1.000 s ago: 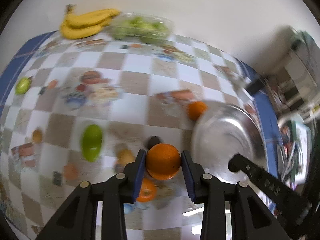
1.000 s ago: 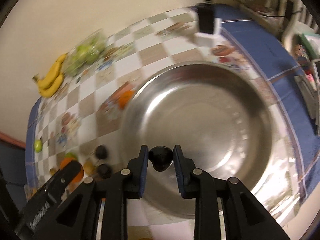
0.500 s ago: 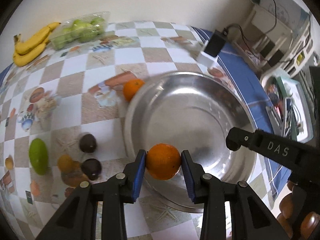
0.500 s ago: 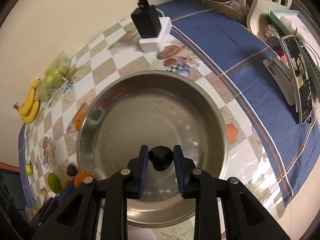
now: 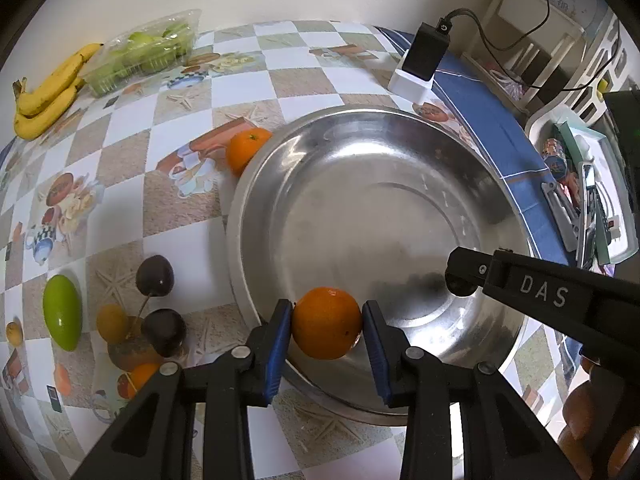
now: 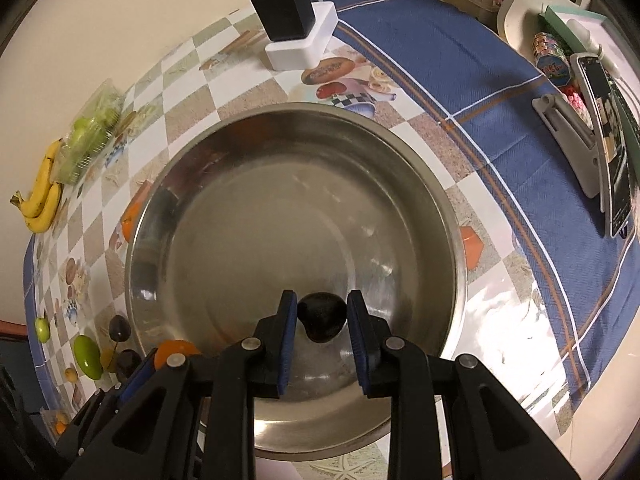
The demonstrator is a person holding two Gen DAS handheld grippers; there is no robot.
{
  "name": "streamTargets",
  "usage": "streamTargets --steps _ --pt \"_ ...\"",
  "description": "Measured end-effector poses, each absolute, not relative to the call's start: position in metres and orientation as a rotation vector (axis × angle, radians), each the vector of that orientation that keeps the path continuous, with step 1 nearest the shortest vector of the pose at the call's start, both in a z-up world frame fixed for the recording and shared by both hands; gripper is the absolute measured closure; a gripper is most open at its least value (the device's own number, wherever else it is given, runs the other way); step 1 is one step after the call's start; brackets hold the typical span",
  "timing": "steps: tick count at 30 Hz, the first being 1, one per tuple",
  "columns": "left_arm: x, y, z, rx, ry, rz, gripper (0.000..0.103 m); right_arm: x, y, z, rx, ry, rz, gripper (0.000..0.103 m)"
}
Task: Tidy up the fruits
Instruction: 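Carry the plum with the right tool into the steel plate while the left tool drops the orange there, then open both tools and withdraw them from the plate toward the fruit cluster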
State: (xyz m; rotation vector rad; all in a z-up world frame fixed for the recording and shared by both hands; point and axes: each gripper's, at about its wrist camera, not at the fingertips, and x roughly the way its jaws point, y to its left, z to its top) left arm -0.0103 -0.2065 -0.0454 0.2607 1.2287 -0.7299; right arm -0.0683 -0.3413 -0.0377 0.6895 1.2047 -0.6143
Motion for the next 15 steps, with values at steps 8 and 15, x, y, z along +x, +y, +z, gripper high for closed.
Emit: streamTargets --steps 8,15 --pt "-0.011 -0.209 -0.044 0.258 1.230 -0.749 0.052 -0.069 -0.343 -0.039 0.703 1.201 -0.609 0.066" --pt "-0.010 -0.208 -0.035 0.245 1.210 -0.765 0.048 -0.069 -0.342 -0.030 0.698 1.161 -0.605 0.055"
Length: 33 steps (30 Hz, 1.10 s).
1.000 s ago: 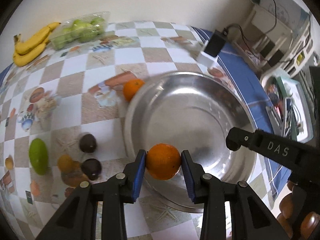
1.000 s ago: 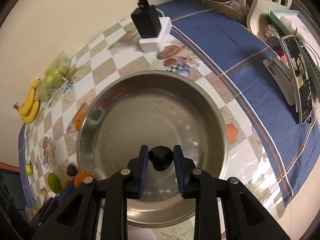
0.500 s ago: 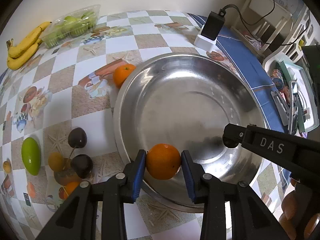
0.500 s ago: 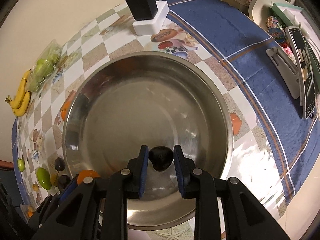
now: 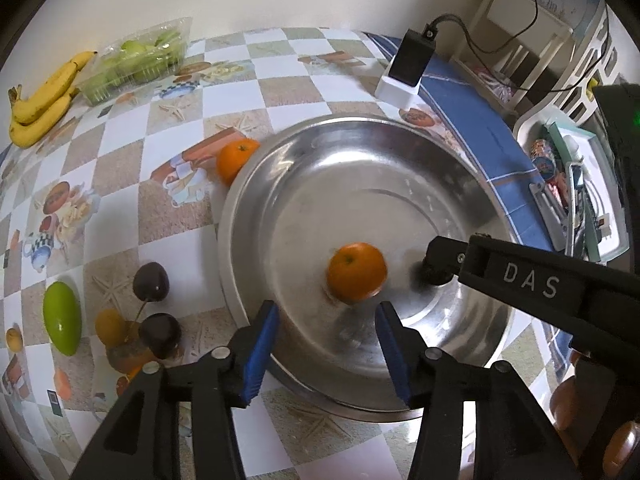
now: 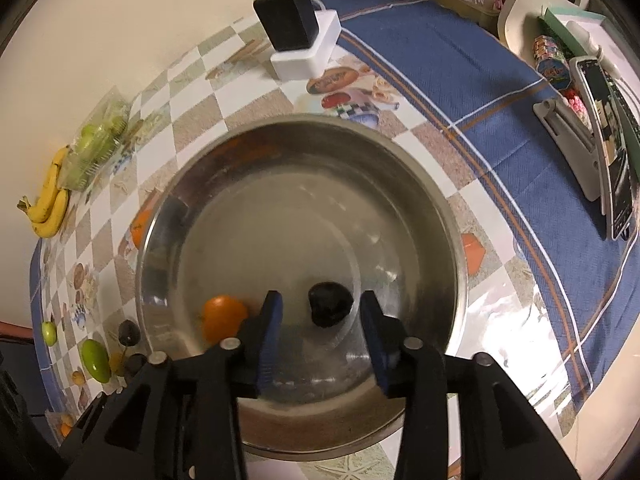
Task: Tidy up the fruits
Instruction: 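Open both tools and withdraw them from the plate toward the fruit cluster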
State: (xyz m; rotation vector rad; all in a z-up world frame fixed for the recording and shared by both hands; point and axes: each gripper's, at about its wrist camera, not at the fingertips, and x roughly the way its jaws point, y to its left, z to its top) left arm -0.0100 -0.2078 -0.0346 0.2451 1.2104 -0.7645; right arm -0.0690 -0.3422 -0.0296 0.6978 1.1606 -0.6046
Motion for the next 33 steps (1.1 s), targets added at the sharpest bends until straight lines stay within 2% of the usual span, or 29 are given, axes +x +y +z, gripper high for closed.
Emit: streamTargets --steps 2,11,24,29,30,32,33 --pt "-0.009 -0.205 -0.029 0.235 1.200 -0.760 0.045 -0.070 -0.342 -0.025 0.694 1.141 -0.609 0.052" --pt "0.010 -0.183 -0.024 0.171 1.226 -0.654 0.043 -0.073 -0.345 -0.016 0.698 1.100 -0.625 0.044" --pt "0.055 -0.100 -0.020 0.006 1.230 -0.258 0.041 -0.064 -0.335 -0.015 0.650 1.113 -0.573 0.043" --pt "0.064 -0.079 -0.019 -0.042 1.230 -0.175 0.026 -0.058 -0.326 -0.014 0.616 1.114 -0.535 0.041" --pt "0.065 -0.075 -0.020 -0.046 1.230 -0.162 0.024 -0.057 -0.324 -0.014 0.610 1.114 -0.530 0.037" --pt "0.066 -0.070 -0.020 -0.045 1.225 -0.142 0.011 -0.055 -0.322 -0.015 0.605 1.110 -0.515 0.019" --pt "0.067 -0.067 -0.021 -0.043 1.219 -0.128 0.006 -0.054 -0.320 -0.015 0.604 1.107 -0.507 0.014"
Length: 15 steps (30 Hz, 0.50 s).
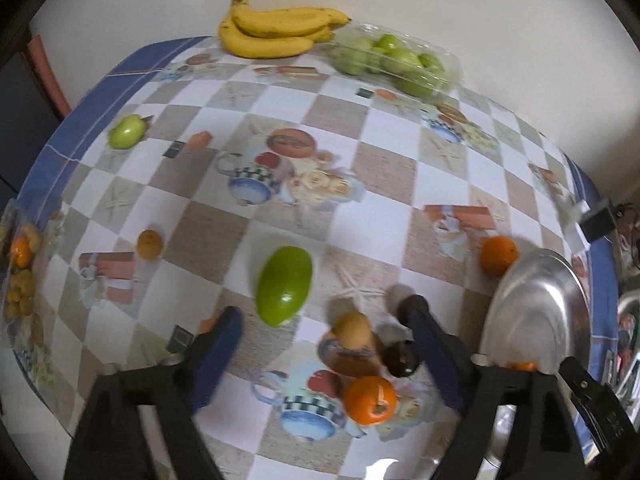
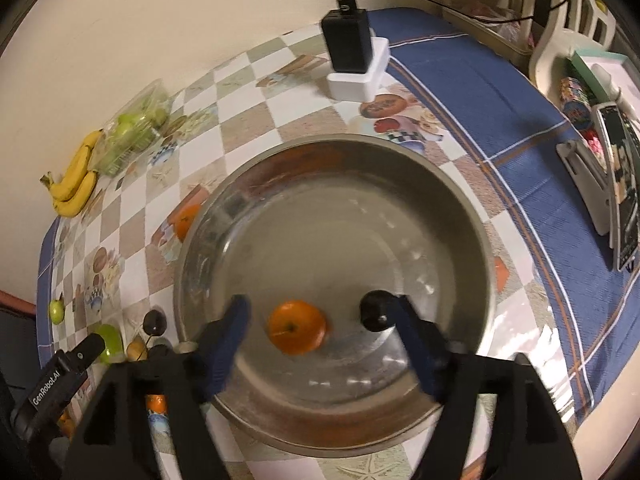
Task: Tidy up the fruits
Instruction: 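Open both tools and withdraw them from the plate toward the fruit cluster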
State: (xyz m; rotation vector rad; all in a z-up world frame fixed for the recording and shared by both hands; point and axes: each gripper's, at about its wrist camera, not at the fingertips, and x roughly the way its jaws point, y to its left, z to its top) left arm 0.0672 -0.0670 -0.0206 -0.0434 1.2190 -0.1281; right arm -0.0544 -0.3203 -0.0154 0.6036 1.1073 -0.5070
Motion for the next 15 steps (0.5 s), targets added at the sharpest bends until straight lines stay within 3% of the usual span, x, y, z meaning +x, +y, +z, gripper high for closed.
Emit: streamTargets --steps 3,15 --pt "0.068 -0.059 -0.020 -0.046 1.202 -0.102 0.000 -0.051 -0.314 -0.015 0.582 1.107 -0.483 0.010" --pt "0.072 -0.043 -0.025 -0.092 1.176 -0.128 0.000 -0.044 -0.298 -0.020 0.535 1.127 -0.455 0.002"
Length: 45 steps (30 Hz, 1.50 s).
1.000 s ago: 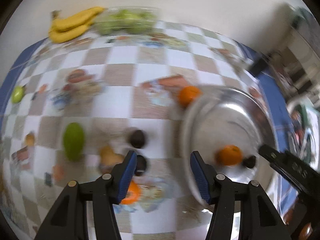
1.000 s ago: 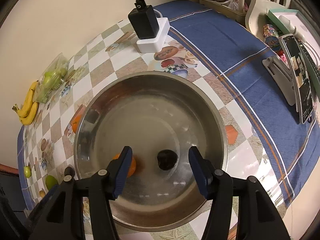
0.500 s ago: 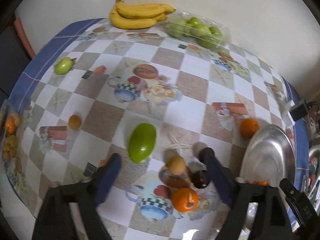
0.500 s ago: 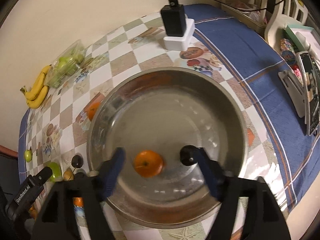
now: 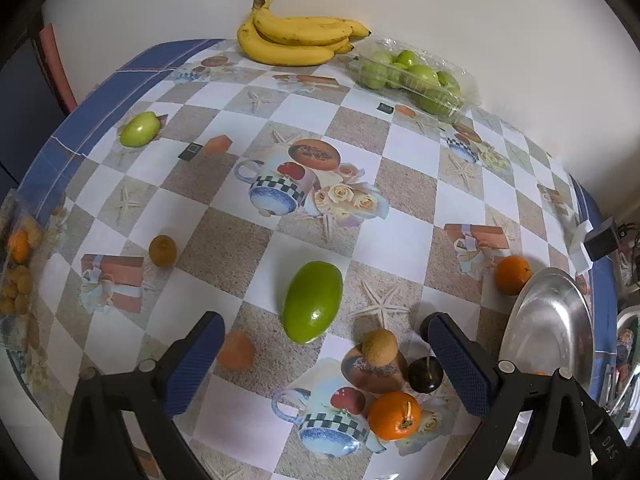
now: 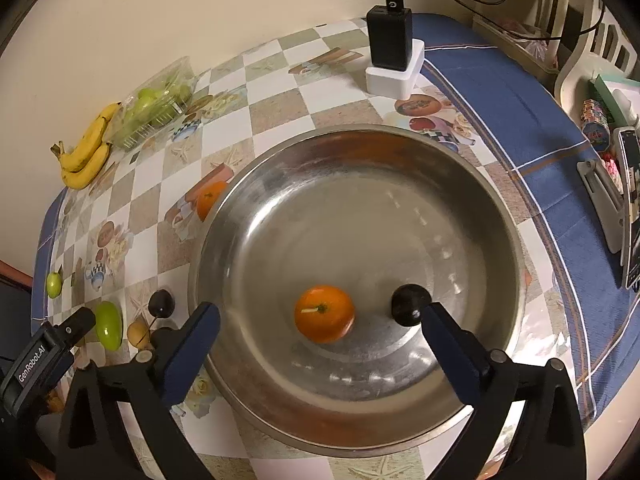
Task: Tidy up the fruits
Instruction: 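Open both tools and withdraw them from the plate toward the fruit cluster, then grasp a stemmed orange with the right tool while the left tool grasps the green mango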
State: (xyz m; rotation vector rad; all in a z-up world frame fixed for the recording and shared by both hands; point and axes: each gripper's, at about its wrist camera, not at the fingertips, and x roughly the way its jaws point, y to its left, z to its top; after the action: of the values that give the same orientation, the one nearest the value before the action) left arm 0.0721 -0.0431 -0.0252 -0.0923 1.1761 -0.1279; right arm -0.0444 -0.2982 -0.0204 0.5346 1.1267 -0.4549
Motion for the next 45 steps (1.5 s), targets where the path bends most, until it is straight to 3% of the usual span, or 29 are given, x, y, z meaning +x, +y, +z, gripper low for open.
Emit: streamTargets --steps 32,39,45 --pt "0.075 0.030 -0.035 -0.172 1.143 0.008 0.000 0.000 -0.179 -0.030 0.342 1.182 -0.123 0.002" --pt "0.080 0.038 -0.047 -0.219 1.213 -0.002 0.001 0.003 -0.164 -0.033 0.307 1.192 -0.093 0.002" --pt "0.089 0.053 -0.059 -0.321 1.263 -0.024 0.002 0.005 -0.154 -0.036 0.298 1.199 -0.080 0.009"
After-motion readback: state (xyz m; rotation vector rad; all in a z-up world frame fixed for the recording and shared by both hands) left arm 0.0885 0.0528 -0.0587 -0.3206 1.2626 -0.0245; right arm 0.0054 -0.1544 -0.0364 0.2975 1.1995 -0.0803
